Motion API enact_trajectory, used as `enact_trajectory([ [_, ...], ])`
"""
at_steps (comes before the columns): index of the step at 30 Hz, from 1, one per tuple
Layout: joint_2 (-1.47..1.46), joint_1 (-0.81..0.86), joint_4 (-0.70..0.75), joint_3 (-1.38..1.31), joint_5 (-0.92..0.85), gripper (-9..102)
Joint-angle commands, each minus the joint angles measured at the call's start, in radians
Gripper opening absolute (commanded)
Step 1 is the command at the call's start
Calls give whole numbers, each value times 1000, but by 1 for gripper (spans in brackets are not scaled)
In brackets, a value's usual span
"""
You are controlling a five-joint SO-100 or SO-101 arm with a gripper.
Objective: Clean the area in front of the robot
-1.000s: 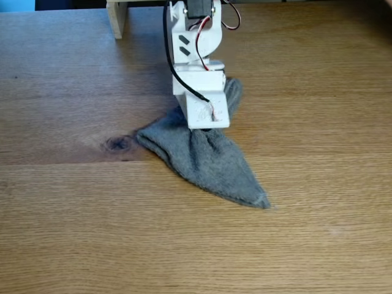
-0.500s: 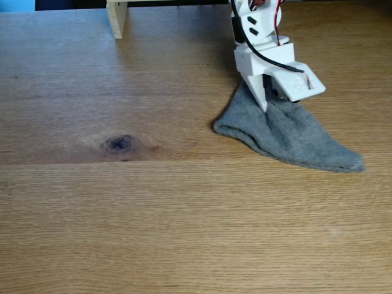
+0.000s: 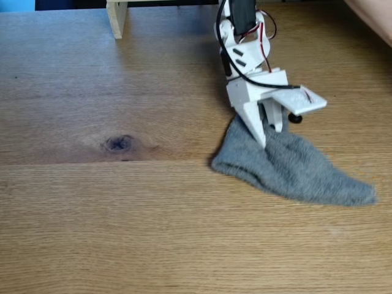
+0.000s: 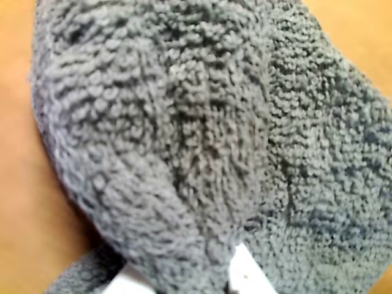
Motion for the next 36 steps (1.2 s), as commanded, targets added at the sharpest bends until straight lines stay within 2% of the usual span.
enact_trajectory([
  [1, -77, 187, 140, -225, -9, 0],
  [2, -83, 215, 176, -261, -8, 0],
  [8, 48, 333, 669, -293, 146, 0],
  [11, 193, 318, 802, -244, 216, 0],
  [17, 436, 213, 801, -207, 249, 0],
  [22, 604, 198, 841, -207, 249, 0],
  [28, 712, 288, 874, -207, 227, 0],
  [36, 572, 502, 713, -207, 172, 0],
])
